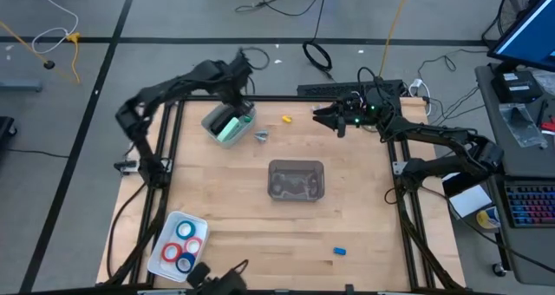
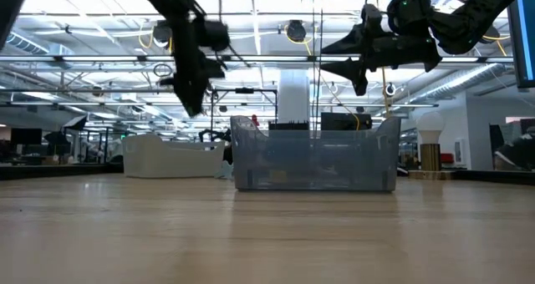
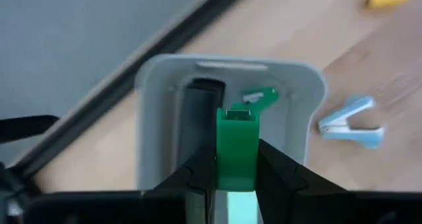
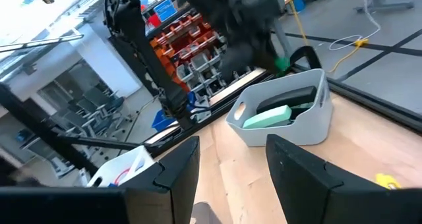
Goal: Pick and place Stapler, Stapler remover, tape
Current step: Put the green stapler into the gray bin
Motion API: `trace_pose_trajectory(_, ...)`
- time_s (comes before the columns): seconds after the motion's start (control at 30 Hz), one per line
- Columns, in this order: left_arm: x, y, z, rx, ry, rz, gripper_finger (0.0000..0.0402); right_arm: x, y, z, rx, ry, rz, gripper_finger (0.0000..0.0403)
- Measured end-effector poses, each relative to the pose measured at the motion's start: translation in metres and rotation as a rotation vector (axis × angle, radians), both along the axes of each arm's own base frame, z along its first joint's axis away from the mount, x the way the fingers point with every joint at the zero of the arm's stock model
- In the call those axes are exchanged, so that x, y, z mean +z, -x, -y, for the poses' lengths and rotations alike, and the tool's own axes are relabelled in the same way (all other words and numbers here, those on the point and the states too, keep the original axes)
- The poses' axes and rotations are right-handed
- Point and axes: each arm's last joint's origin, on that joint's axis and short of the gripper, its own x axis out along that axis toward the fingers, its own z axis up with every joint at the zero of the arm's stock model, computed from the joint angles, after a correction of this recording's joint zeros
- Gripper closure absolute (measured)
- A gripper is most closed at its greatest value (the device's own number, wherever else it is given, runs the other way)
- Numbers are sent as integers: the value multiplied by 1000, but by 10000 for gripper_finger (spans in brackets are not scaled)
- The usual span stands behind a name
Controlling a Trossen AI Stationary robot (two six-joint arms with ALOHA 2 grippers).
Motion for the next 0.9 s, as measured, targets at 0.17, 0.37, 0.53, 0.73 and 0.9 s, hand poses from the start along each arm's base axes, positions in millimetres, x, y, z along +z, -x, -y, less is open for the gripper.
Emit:
trace_pose_trajectory(0.17, -51, -17, -13, -39, 93, -117, 321, 0, 0, 1, -31, 1, -1, 236)
trace_pose_trajectory(0.37, -85, -24, -20, -74, 148, -195, 328, 0, 3, 4, -49, 1, -1, 236)
trace_pose_trajectory(0.53, -86, -29, -23, -79, 120, -154, 313, 0, 6, 9, -71, -25, 2, 236)
trace_pose_trajectory(0.73, -86, -32, -26, -118, 89, -132, 307, 0, 7, 10, -78, -26, 2, 236)
trace_pose_trajectory(0.9, -86, -33, -27, -145, 74, -126, 306, 0, 7, 10, -78, -26, 2, 236)
